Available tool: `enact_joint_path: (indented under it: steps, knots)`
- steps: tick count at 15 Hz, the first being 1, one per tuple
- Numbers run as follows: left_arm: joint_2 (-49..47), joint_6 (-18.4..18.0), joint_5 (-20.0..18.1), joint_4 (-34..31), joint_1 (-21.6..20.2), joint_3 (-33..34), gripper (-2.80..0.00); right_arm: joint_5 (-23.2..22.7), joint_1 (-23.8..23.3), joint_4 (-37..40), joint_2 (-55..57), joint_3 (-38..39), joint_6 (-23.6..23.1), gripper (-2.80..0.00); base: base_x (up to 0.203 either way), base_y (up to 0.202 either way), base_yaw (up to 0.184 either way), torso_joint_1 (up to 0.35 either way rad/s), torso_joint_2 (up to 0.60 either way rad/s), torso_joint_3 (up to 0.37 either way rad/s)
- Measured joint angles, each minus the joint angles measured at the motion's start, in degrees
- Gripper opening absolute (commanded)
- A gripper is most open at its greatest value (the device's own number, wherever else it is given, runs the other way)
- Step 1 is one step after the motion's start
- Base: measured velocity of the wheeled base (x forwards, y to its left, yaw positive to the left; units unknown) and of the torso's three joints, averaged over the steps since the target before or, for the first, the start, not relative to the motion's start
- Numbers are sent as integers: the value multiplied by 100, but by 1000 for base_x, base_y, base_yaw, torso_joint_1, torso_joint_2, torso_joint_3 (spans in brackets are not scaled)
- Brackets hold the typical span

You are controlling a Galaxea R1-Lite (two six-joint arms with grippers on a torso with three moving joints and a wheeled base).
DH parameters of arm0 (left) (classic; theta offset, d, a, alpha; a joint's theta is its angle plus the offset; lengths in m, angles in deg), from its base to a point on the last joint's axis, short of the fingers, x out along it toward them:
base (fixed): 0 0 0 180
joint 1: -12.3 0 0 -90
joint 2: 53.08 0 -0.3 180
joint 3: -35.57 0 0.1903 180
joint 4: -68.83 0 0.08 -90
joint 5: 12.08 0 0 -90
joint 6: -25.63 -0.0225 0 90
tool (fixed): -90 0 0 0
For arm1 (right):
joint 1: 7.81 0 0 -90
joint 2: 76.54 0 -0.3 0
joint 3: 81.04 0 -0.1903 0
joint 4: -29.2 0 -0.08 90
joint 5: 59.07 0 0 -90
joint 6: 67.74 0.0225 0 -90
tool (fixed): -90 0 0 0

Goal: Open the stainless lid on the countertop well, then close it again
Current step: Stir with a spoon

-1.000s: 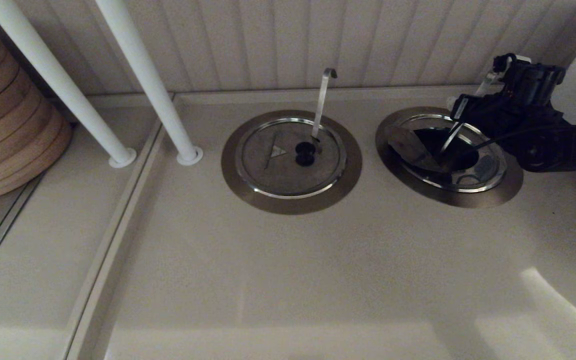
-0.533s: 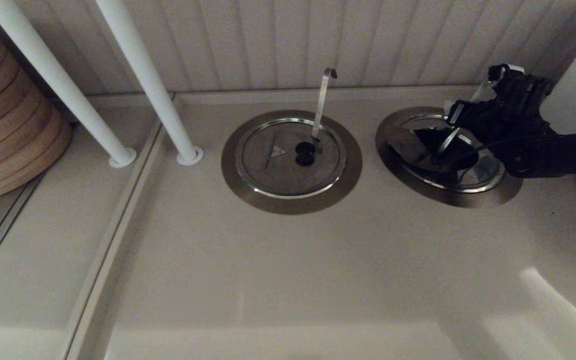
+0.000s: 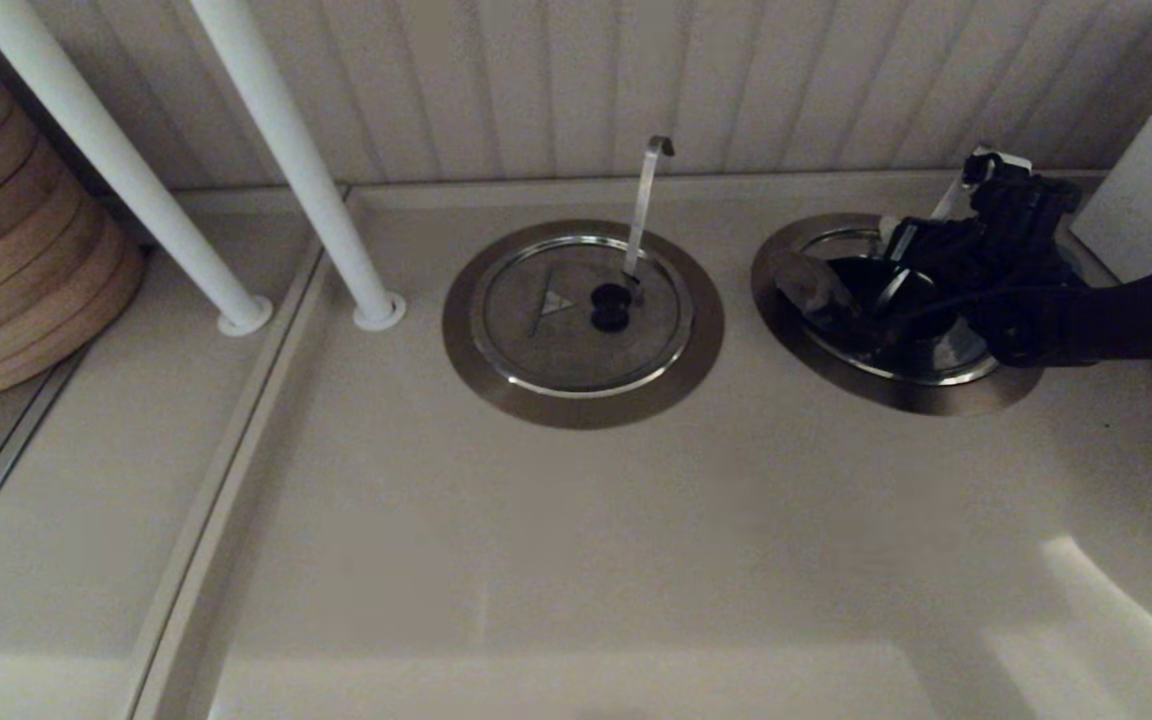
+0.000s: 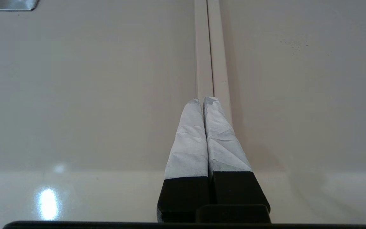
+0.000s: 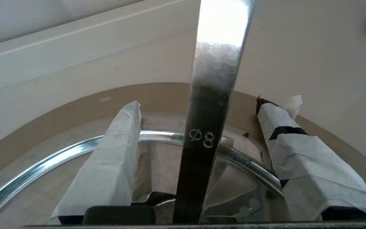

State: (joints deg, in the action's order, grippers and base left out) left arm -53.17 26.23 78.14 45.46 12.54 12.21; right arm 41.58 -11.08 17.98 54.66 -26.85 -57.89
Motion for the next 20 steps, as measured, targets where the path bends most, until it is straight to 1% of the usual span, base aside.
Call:
enact_joint_path:
  steps: [3, 6, 7, 15, 20]
  knots:
    - [0, -2, 0, 0, 0, 0, -280, 0, 10, -81, 9, -51, 117, 0, 0, 0, 0, 0, 0, 0]
    - [2, 0, 2, 0, 0, 0, -280, 17, 32, -192, 4, -92, 125, 0, 0, 0, 0, 0, 0, 0]
    - [1, 0, 1, 0, 0, 0, -280, 20, 33, -192, 0, -97, 126, -280, 0, 0, 0, 0, 0, 0]
    - [0, -1, 0, 0, 2, 0, -280, 14, 49, -247, -65, -47, 123, -280, 0, 0, 0, 0, 0, 0]
    - [0, 0, 0, 0, 0, 0, -280, 11, 176, -272, -272, 266, 101, -280, 0, 0, 0, 0, 0, 0]
